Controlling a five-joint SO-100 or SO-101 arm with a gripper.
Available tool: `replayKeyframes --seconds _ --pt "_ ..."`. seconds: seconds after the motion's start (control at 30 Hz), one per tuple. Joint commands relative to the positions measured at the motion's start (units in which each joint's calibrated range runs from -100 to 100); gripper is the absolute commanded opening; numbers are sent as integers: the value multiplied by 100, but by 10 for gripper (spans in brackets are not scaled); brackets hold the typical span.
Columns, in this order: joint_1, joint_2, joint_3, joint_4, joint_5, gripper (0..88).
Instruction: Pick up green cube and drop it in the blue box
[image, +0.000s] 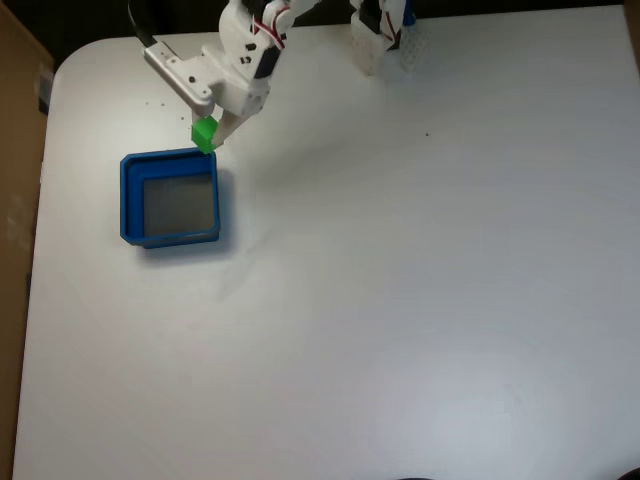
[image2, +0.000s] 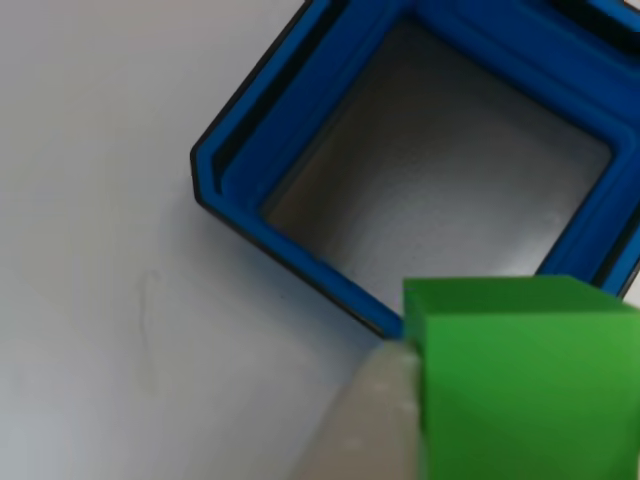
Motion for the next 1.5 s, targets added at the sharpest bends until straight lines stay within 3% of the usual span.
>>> replayKeyframes --seconds 0.0,0.63,1.47 --pt "87 818 -1438 -43 5 31" --pt "203 3652 -4717 -43 -10 31" --pt "203 4270 -5114 -18 -20 56"
